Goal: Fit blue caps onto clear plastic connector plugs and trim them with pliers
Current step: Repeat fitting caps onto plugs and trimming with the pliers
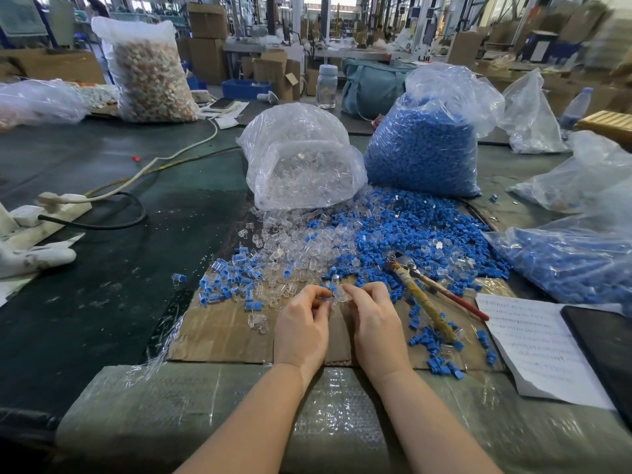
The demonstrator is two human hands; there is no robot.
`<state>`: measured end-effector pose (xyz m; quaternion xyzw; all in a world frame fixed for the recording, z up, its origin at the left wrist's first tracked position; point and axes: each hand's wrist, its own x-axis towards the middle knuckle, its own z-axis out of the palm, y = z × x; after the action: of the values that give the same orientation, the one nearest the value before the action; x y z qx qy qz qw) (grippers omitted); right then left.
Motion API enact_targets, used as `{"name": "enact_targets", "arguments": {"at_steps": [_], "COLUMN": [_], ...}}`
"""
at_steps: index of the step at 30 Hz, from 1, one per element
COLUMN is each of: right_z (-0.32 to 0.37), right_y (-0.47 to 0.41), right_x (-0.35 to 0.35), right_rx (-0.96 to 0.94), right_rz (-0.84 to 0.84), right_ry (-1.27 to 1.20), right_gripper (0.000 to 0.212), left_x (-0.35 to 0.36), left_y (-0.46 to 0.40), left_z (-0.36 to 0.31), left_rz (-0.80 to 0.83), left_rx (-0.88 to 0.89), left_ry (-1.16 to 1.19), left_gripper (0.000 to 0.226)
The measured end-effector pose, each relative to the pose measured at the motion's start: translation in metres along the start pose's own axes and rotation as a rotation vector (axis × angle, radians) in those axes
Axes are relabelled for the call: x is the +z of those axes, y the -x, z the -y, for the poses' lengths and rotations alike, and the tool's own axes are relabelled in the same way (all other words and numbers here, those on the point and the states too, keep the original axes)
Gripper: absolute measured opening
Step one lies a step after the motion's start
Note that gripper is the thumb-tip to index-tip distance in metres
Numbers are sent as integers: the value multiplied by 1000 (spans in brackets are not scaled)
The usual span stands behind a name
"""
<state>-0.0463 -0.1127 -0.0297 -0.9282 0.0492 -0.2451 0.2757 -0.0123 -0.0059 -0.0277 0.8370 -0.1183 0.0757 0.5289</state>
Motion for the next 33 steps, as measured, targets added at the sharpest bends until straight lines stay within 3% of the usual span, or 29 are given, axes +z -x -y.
{"name": "enact_targets", "arguments": {"at_steps": [9, 15, 21, 33], "right_z": [1, -1, -2, -5], "right_y": [0, 0, -1, 0], "right_x": [-1, 0, -4, -6], "right_rx": [32, -4, -59, 98], "right_rz": [-24, -55, -117, -103], "right_ry": [-65, -40, -15, -317], "right_gripper": [12, 29, 18, 10], "left_x": [0, 0, 0, 2], "left_y": [0, 0, 0, 0], "left_z": [1, 1, 3, 4], "left_rz": [8, 8, 14, 16], "left_rx": [-3, 0, 9, -23], "left_ry": [1, 13, 33, 86], "left_gripper": [16, 18, 14, 20]}}
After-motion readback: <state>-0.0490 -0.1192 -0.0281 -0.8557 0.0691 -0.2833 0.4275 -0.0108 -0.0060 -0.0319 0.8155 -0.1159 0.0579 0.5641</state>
